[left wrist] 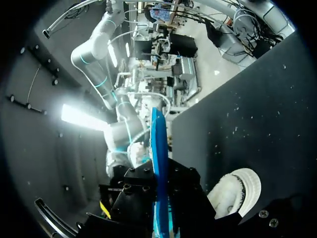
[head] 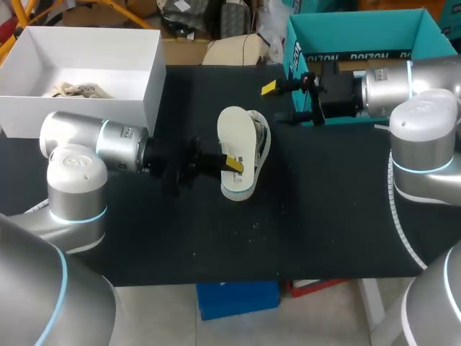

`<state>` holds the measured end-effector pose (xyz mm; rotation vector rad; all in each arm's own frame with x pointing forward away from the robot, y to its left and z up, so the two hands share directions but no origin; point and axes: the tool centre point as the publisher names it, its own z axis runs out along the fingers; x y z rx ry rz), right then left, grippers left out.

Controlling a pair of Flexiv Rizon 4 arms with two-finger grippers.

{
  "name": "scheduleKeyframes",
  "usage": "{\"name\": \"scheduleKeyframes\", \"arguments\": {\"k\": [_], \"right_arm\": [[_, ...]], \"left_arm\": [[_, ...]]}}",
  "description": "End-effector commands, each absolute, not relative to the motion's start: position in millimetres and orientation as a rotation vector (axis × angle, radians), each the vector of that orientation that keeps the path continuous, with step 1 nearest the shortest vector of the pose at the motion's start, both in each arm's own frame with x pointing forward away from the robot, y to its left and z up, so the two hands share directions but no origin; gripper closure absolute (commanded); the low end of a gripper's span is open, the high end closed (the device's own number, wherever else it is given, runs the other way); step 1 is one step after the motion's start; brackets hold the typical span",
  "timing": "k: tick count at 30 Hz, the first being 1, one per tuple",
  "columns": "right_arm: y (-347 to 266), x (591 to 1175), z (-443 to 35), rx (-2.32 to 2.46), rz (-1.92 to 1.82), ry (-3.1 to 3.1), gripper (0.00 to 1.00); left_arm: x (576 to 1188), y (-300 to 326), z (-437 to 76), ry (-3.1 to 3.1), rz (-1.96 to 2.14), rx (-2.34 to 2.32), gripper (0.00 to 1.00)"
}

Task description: Take the shoe out of the shoebox, open the shoe tongue, remove and reinsert the insole, then place the shoe into the shoebox

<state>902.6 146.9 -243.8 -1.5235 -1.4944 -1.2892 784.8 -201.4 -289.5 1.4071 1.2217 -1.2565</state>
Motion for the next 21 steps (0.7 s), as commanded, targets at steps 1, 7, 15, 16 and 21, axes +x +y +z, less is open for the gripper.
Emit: {"name": "scheduleKeyframes", "arguments": {"k": [1,7,15,16,21], "right_arm": [[148,902,-245,-1.525,-1.292,-1.493,0.00],[148,902,-245,-1.525,-1.292,-1.493,0.00],[148,902,-245,-1.525,-1.292,-1.493,0.00],[148,902,-245,-1.525,-1.292,-1.493,0.00],[148,902,-245,-1.525,-1.292,-1.493,0.00]], "left_arm": [[787,-202,-290,1.216,-1.260,1.415,1.00],[785,-196,-291,1.132,-1.135,1.464,1.00],[799,-192,-293,1.016,-1.113,1.541,1.00],[803,-193,-294,1.018,-1.116,1.542,1.00],[825,-197,-295,0.997,-1.142,1.560,1.00]]}}
